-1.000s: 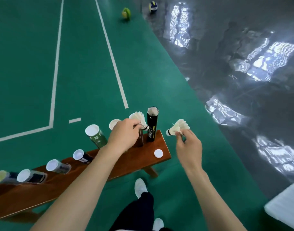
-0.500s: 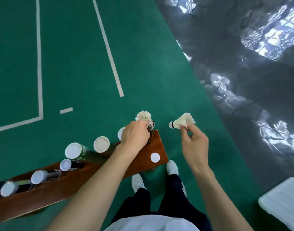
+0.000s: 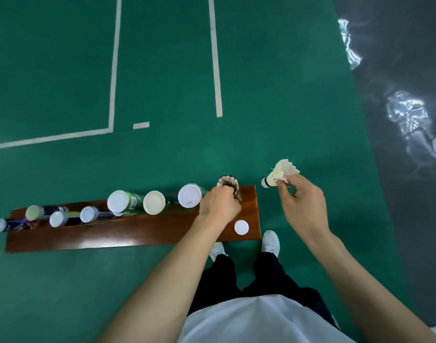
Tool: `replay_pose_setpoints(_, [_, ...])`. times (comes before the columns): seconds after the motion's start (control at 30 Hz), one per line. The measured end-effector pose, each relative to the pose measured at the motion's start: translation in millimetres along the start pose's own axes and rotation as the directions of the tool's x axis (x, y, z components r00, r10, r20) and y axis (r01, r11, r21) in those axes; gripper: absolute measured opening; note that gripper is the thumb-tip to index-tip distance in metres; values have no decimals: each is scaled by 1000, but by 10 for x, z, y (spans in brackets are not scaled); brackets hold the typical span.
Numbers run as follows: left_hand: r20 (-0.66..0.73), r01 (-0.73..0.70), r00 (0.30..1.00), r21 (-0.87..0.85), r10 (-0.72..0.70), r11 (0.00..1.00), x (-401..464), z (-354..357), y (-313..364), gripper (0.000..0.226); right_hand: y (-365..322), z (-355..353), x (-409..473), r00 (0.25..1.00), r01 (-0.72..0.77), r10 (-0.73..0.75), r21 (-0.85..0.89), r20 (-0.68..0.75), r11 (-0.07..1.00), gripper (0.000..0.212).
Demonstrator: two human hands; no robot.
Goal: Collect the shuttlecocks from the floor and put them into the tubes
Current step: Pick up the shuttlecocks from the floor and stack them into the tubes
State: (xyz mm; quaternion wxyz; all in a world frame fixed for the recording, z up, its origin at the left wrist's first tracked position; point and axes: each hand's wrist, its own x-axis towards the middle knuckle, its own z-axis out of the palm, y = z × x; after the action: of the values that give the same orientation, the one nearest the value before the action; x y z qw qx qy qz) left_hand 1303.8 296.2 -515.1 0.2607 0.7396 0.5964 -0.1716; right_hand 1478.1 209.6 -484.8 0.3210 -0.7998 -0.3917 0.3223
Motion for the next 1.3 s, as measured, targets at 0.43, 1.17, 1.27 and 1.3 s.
replay_pose_setpoints(0.43, [73,114,990,84,-120,990,33,168,90,27,-130,24,-16,994,110,-109,-62,25,992,20])
replay_pose_setpoints(1.17, [-369,-4,928,-135,-46,991,-695,-318,-285,54,-449,430,2,917,399,-392,-176,72,900,18])
replay_pose_setpoints(1.27, [-400,35,910,-185,-108,982,-794,-372,-465,53,-458,615,31,878,471,-421,-261,226,843,17])
replay_pose_setpoints(1.3, [-411,44,903,-208,-128,977,-806,-387,-513,51,-438,693,51,859,498,-409,-314,309,808,18])
